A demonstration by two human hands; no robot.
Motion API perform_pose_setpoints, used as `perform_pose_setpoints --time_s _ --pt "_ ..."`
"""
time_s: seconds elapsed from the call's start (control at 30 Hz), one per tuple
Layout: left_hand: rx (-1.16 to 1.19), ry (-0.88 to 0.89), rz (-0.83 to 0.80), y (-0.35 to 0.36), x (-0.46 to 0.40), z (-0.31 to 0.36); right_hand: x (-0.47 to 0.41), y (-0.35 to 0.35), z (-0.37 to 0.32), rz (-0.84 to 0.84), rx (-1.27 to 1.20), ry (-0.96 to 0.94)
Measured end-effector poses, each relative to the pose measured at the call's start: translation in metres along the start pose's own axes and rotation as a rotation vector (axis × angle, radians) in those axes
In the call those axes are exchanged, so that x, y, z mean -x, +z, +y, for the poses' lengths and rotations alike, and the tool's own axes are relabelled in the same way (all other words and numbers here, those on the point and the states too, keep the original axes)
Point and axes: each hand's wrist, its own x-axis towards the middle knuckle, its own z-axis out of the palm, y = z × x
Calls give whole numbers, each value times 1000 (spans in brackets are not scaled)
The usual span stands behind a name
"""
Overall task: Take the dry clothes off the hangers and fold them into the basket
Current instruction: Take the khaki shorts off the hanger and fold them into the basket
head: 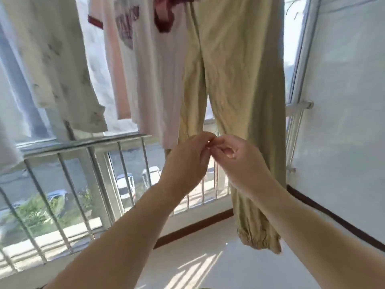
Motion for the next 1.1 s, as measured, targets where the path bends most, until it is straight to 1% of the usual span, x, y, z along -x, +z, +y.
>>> perform_pose_setpoints --time_s 0.13,0.2,0.3,0.37,0.47,0.57,0.67,0.73,0.87,1.0,1.1 --pt "13 112 83 -28 -50 34 -34 -39 -41 111 125 -137" --pt "24 187 150 -44 -78 52 -54 -61 -61 201 168 -242" --pt "47 269 232 -66 -117 75 -84 -89 -93 288 218 -369" --pt "22 303 283 -77 -143 85 -105 -105 -111 325 256 -427" --pt "-1 316 308 -90 -184 99 -141 -126 -133 358 356 -476" --pt "-62 260 298 -101 -221 110 -178 -143 -146 360 479 -481" --pt "-141 208 301 -111 -254 116 -214 -158 -153 394 591 -535" --pt "-155 163 308 -120 -277 117 -239 -167 -158 408 640 -544" --pt "-216 54 355 -127 -328 105 -287 -180 -163 405 645 -490" --pt "-260 23 396 -121 -377 97 -337 -189 -166 364 699 -500" --pt "-229 5 427 -115 -409 99 -366 -195 -168 321 735 -508"
